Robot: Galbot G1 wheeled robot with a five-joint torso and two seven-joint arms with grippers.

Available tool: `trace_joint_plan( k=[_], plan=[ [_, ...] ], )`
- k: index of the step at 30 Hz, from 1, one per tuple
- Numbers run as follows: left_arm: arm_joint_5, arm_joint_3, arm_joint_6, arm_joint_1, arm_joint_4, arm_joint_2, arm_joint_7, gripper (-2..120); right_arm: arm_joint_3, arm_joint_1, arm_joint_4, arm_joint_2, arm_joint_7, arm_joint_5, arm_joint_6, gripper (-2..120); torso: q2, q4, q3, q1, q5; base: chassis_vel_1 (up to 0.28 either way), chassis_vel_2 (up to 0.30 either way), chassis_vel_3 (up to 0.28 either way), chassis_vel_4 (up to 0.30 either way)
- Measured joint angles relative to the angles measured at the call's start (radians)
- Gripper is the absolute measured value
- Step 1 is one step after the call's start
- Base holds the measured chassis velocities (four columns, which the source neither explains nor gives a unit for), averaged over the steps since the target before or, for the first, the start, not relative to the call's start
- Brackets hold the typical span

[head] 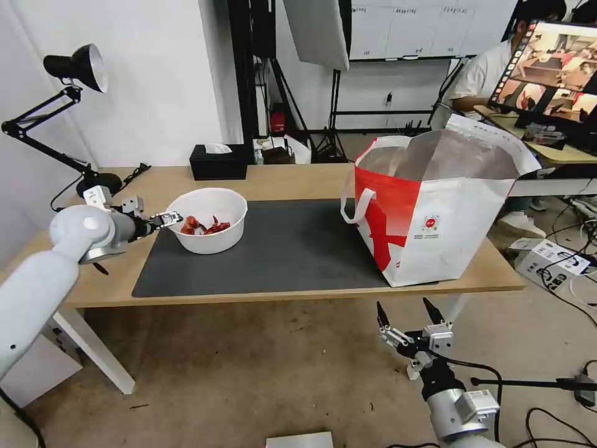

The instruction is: Pick up the trash from the table and place it into the takeout bag.

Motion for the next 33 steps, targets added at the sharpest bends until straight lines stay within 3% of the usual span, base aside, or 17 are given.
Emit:
trace_joint_plan(
  k=[6,17,18,23,24,31,33],
  plan=[
    [-0.008,0.013,-0.002,-0.016,0.007,-0.014,-0.044,91,0.0,0.0,0.0,0.0,0.0,0.0,0.0,100,0.0,0.0,0.0,0.0,0.0,0.0,0.0,0.0,0.0],
    [-0.003,0.021,-0.019,-0.013,-0.007,-0.015,-0.051,54,0.0,0.0,0.0,0.0,0.0,0.0,0.0,100,0.0,-0.0001,0.0,0.0,0.0001,0.0,0.0,0.0,0.0],
    [0.0,0.021,-0.028,-0.009,-0.01,-0.013,-0.05,45,0.0,0.0,0.0,0.0,0.0,0.0,0.0,100,0.0,-0.0001,0.0,0.0,0.0,0.0,0.0,0.0,0.0],
    [0.002,0.018,-0.035,-0.004,-0.016,-0.011,-0.047,33,0.0,0.0,0.0,0.0,0.0,0.0,0.0,100,0.0,0.0001,0.0,0.0,0.0,0.0,0.0,0.0,0.0],
    [0.002,0.016,-0.036,-0.002,-0.019,-0.011,-0.046,25,0.0,0.0,0.0,0.0,0.0,0.0,0.0,100,0.0,0.0001,0.0,0.0,0.0,0.0,0.0,0.0,0.0],
    [0.011,-0.003,-0.058,0.027,-0.041,-0.018,-0.041,0,0.0,0.0,0.0,0.0,0.0,0.0,0.0,100,0.0,0.0,0.0,0.0,-0.0001,0.0,0.0,0.0,0.0],
    [0.017,-0.008,-0.065,0.033,-0.049,-0.021,-0.038,0,0.0,0.0,0.0,0.0,0.0,0.0,0.0,100,0.0,0.0,0.0,0.0,0.0,0.0,0.0,0.0,0.0]
  ],
)
